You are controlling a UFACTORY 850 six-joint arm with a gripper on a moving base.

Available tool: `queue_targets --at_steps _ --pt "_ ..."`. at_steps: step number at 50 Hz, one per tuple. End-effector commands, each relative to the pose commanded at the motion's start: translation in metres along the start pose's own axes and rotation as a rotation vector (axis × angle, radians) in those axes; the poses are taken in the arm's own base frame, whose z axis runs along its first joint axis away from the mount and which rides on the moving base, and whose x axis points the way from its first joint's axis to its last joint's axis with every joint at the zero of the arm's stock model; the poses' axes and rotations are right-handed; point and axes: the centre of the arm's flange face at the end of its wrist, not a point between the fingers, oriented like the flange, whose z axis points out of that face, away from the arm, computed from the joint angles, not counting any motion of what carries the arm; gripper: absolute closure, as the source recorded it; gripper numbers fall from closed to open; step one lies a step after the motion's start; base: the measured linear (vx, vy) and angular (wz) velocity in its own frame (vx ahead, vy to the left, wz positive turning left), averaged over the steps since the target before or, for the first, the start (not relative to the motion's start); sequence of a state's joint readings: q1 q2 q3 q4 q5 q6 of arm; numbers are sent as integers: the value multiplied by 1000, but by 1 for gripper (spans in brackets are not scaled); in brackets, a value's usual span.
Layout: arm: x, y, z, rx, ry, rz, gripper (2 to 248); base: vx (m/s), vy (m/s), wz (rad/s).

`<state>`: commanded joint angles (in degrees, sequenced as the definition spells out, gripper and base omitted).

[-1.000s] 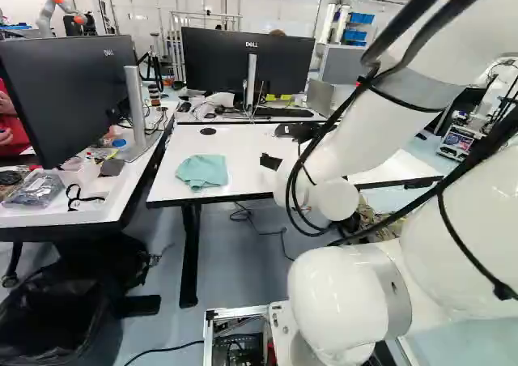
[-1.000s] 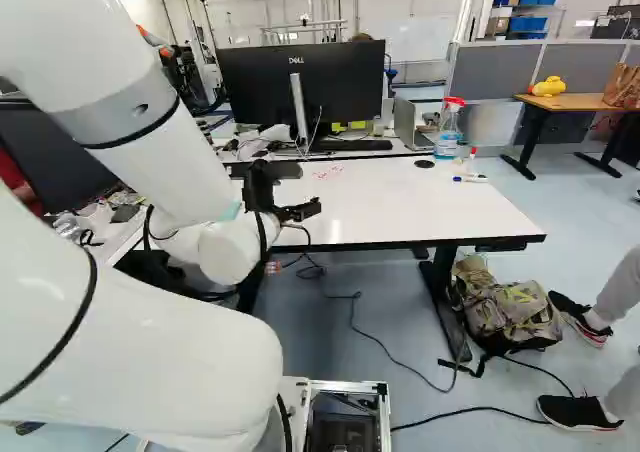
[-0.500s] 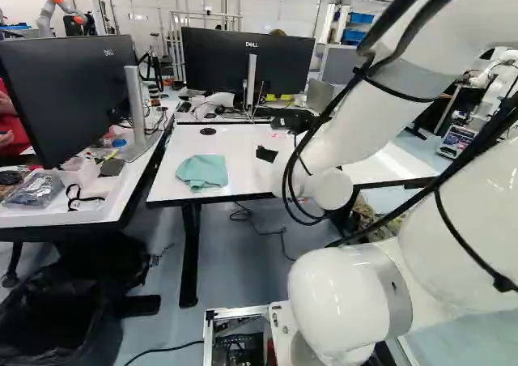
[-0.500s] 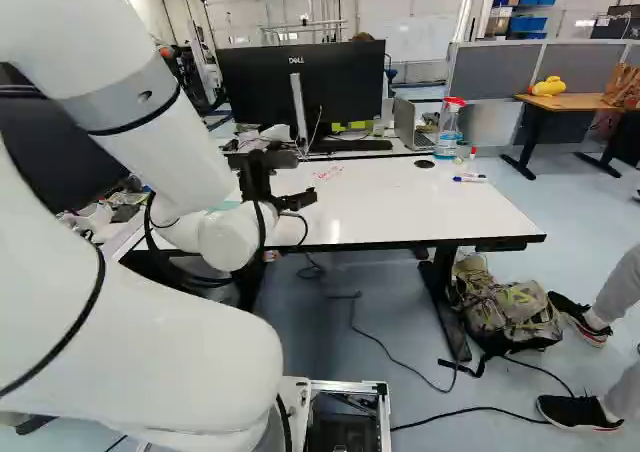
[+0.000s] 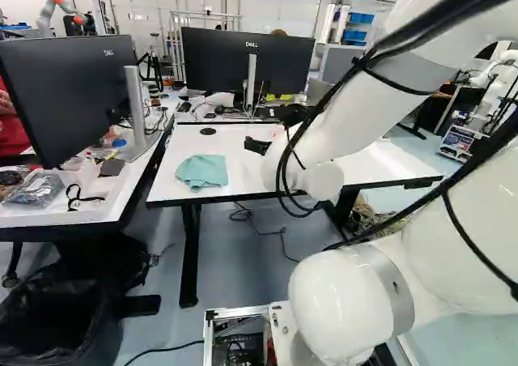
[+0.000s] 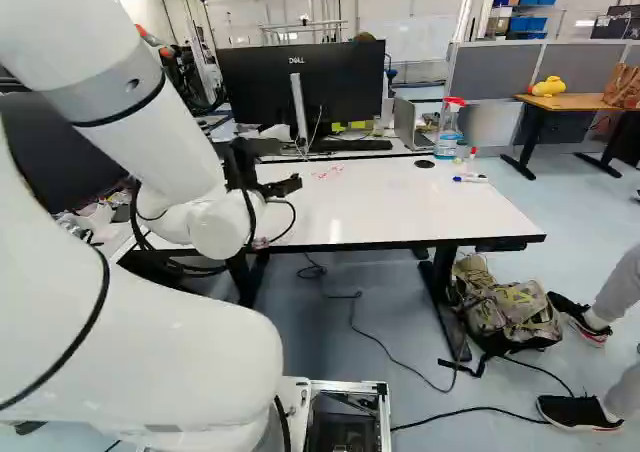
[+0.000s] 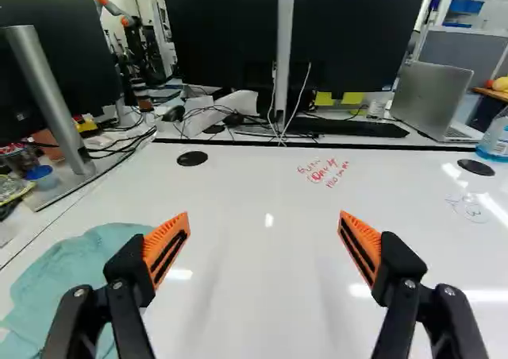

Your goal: Clean the table with the green towel

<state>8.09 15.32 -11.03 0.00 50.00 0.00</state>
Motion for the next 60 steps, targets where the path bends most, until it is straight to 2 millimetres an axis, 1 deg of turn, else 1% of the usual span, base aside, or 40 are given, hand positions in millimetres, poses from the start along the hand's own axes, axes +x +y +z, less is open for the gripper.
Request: queue_targets --at_steps 60 --pt "16 -76 45 205 -22 -52 3 0 0 0"
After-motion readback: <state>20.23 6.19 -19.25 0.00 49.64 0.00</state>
